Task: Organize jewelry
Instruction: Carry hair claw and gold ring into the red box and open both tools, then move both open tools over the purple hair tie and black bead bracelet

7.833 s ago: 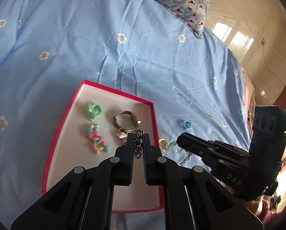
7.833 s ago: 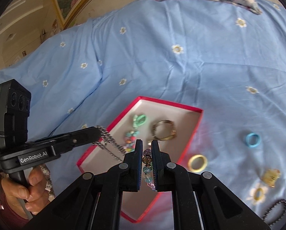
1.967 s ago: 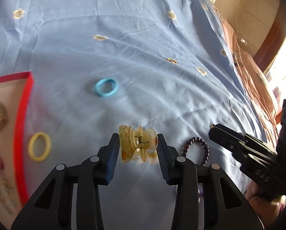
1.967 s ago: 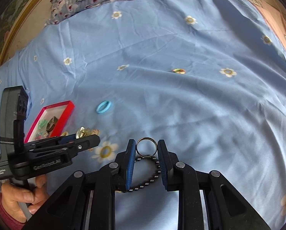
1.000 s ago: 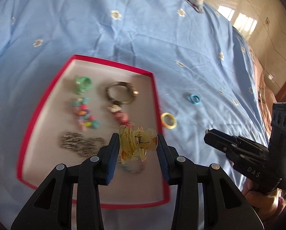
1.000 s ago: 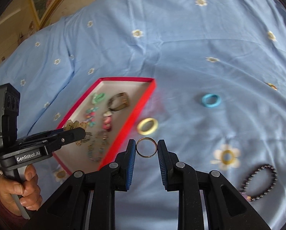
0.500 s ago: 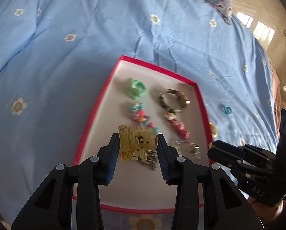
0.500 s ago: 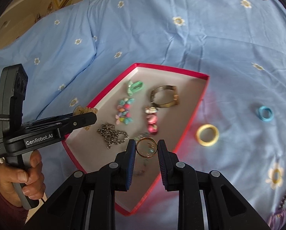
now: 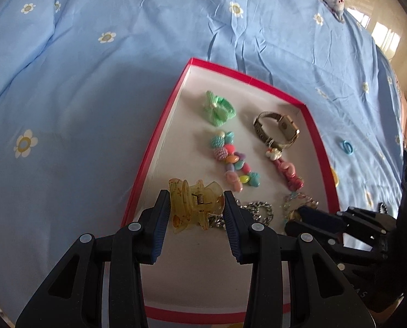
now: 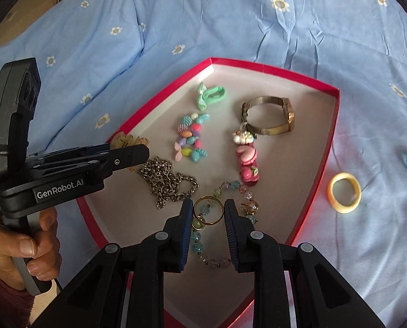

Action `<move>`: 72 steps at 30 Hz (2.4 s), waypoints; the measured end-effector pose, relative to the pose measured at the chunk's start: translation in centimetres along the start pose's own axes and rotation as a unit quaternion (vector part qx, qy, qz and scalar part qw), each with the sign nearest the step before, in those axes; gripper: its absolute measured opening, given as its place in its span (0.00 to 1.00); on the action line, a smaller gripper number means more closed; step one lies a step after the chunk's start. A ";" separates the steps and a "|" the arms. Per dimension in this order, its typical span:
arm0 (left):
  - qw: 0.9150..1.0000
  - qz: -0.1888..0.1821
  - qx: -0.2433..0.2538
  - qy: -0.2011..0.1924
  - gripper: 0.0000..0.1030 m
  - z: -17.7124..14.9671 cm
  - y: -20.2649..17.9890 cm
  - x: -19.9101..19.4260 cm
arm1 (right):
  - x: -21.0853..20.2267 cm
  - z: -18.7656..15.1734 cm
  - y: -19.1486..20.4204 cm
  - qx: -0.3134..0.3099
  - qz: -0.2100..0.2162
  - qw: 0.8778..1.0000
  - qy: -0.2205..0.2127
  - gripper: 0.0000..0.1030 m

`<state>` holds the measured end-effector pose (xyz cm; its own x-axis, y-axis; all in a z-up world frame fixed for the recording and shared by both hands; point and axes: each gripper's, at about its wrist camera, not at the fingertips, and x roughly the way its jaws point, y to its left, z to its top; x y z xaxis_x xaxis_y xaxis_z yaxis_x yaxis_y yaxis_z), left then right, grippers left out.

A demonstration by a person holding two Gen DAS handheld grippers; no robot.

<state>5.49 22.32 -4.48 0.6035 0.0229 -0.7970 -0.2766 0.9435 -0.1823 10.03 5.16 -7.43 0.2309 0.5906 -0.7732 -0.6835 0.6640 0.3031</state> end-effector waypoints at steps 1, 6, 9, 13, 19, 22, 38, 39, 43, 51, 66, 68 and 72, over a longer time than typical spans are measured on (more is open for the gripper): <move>1.000 0.002 0.002 0.001 0.36 -0.1 0.0 0.1 | 0.0 0.0 0.0 -0.001 0.000 1.000 -0.001 0.23; 1.000 0.006 0.007 0.000 0.36 -0.1 -0.2 0.1 | 0.1 0.1 0.1 -0.005 0.000 1.000 -0.001 0.23; 1.000 0.009 0.009 -0.001 0.36 -0.2 -0.3 0.1 | 0.1 0.2 0.1 -0.006 0.000 1.000 0.000 0.24; 1.000 0.010 0.008 -0.001 0.36 -0.2 -0.3 0.1 | 0.2 0.2 0.1 -0.006 0.002 1.000 -0.001 0.24; 1.000 0.011 0.003 0.002 0.42 -0.1 -0.3 0.0 | -0.1 0.1 0.0 0.002 0.010 1.000 -0.003 0.27; 1.000 0.011 0.000 0.001 0.45 -0.1 -0.2 -0.4 | -0.4 0.1 0.0 0.007 0.014 1.000 -0.006 0.28; 0.999 -0.024 -0.008 -0.026 0.53 -0.9 -2.9 -4.5 | -8.2 -2.0 -3.1 0.051 0.000 0.997 -0.066 0.38; 0.999 -0.029 -0.006 -0.026 0.53 -1.1 -3.3 -4.6 | -8.8 -2.4 -3.7 0.058 -0.005 0.996 -0.068 0.38; 0.999 -0.046 0.002 -0.024 0.56 -1.4 -5.3 -4.8 | -11.2 -4.0 -6.0 0.085 -0.028 0.993 -0.079 0.40; 0.996 -0.080 0.037 -0.008 0.56 -2.3 -10.1 -4.7 | -15.7 -7.3 -10.6 0.137 -0.072 0.983 -0.100 0.43; 0.980 -0.152 0.122 0.036 0.59 -4.3 -21.1 -3.2 | -21.5 -13.4 -18.2 0.231 -0.140 0.954 -0.129 0.44; 0.978 -0.157 0.133 0.040 0.59 -4.5 -22.3 -3.0 | -21.8 -13.8 -18.8 0.237 -0.143 0.952 -0.130 0.44; 0.973 -0.169 0.150 0.051 0.59 -4.9 -24.5 -2.6 | -22.3 -14.4 -19.5 0.243 -0.145 0.950 -0.132 0.44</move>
<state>7.06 -2.42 -0.79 0.5397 -0.3234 -0.7772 0.1649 0.9460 -0.2791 8.22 -27.55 -4.16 0.5697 0.4019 -0.7169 -0.1784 0.9120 0.3694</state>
